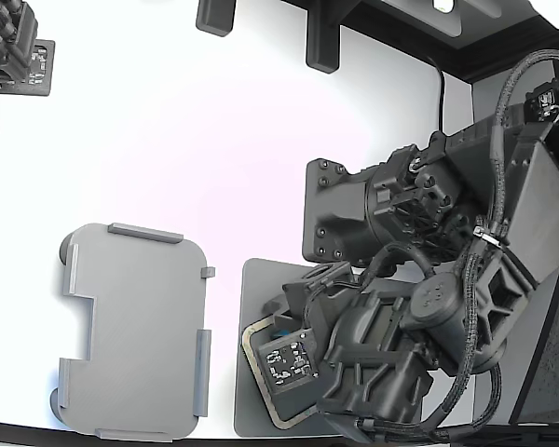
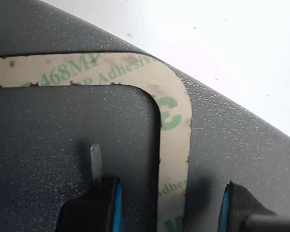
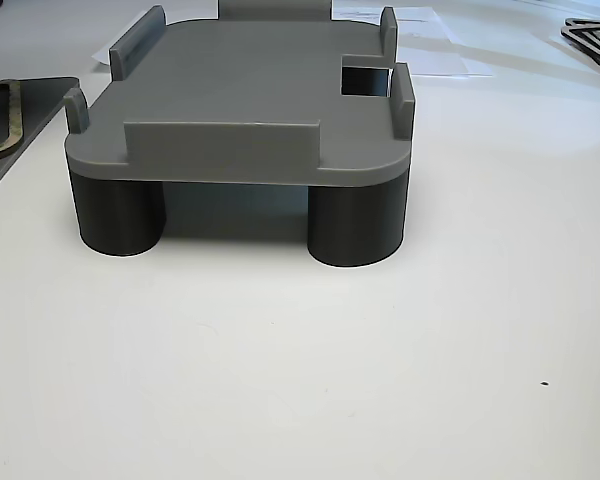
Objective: Move top rectangular frame to the holder.
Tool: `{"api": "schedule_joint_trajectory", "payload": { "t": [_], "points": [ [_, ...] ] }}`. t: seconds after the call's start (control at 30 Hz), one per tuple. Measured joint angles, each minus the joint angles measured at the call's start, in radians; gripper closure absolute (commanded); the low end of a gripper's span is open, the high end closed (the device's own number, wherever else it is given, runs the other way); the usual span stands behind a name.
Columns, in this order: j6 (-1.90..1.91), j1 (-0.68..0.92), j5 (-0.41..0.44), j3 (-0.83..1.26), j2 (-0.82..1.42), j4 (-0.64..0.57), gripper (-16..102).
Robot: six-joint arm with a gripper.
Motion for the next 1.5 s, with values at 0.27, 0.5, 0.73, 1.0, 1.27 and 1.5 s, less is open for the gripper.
{"api": "schedule_joint_trajectory", "payload": {
  "t": [0.27,0.5,0.73,1.0,1.27,1.5],
  "points": [
    [0.000,-0.009,-0.025,-0.052,-0.063,0.071,17],
    [-0.029,-0.052,-0.067,-0.044,-0.048,0.071,11],
    [-0.035,-0.058,-0.084,-0.038,-0.040,0.058,12],
    [-0.058,-0.091,-0.104,-0.026,-0.032,0.055,18],
    [-0.069,-0.103,-0.107,-0.023,-0.031,0.046,46],
    [-0.057,-0.104,-0.103,-0.023,-0.031,0.049,82]
  ]
}}
